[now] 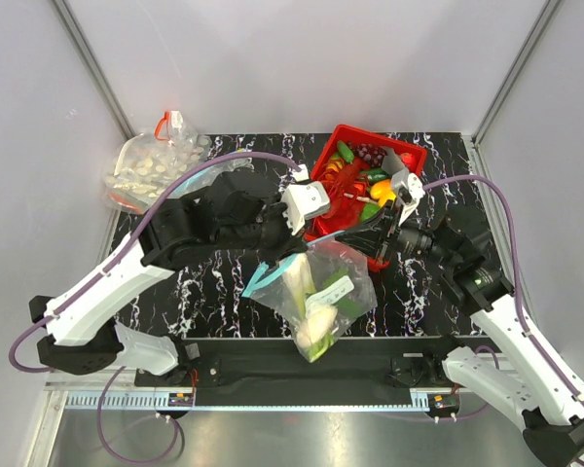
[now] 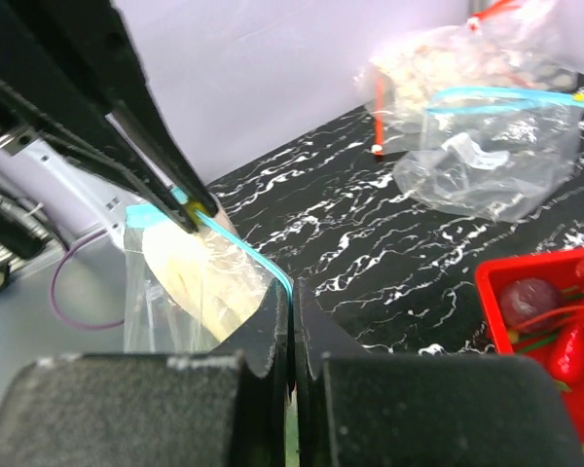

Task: Place the food in the zip-top bag and seal the zipper
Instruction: Zip the zipper food storage bag at the center of the board.

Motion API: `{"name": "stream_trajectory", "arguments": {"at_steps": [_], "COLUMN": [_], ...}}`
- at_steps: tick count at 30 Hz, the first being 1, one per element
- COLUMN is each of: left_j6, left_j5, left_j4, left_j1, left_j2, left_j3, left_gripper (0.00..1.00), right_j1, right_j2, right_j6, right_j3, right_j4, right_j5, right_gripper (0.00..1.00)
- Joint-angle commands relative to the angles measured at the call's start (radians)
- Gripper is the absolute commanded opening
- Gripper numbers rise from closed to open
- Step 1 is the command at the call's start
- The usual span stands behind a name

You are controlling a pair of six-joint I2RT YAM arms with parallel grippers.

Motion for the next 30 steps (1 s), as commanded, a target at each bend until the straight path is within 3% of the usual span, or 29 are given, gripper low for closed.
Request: {"name": "stream_trajectory", "arguments": {"at_steps": [1,10,11,12,15,19,24,30], "left_j6": [-0.021,-0.053,-0.058,-0.063,-0.096,-0.129,-0.126,-0.049], "left_j5": [-0.064,-0.084,-0.096,-0.105,-0.147,-0.182,-0.237,-0.291], "left_j4": [-0.058,-0.021,-0.021,-0.013,0.016,0.068,0.157,0.295], "left_j1": [0.012,0.023,0.026,0.027,0.037,0.044,0.049,0.05], "left_j2": [-0.089,-0.134,-0.132,-0.131,-0.134,-0.181,-0.208,-0.184], "left_j3": [-0.035,-0.093,-0.094,-0.104,-0.148,-0.245,-0.413,-0.522], "left_gripper": [0.01,0.09,0.35,0.51,0.88,0.99,0.99,0.99], "right_j1": [-0.013,-0.013,-0.016,-0.013,-0.013,-0.013,-0.013,-0.015], "right_j2": [-0.014,-0.029,-0.027,-0.023,-0.003,0.003,-0.036,-0.052], "right_j6": [0.017,0.028,0.031,0.032,0.043,0.072,0.048,0.006], "right_j3": [0.004,-0.014,-0.019,-0.022,-0.042,-0.108,-0.169,-0.125], "right_j4": [-0.027,-0.027,-0.019,-0.014,0.009,0.1,0.13,0.072], "right_j5": [0.247,0.301,0.291,0.281,0.267,0.258,0.226,0.109], "right_gripper": [0.0,0.0,0.0,0.0,0.0,0.0,0.0,0.0]}}
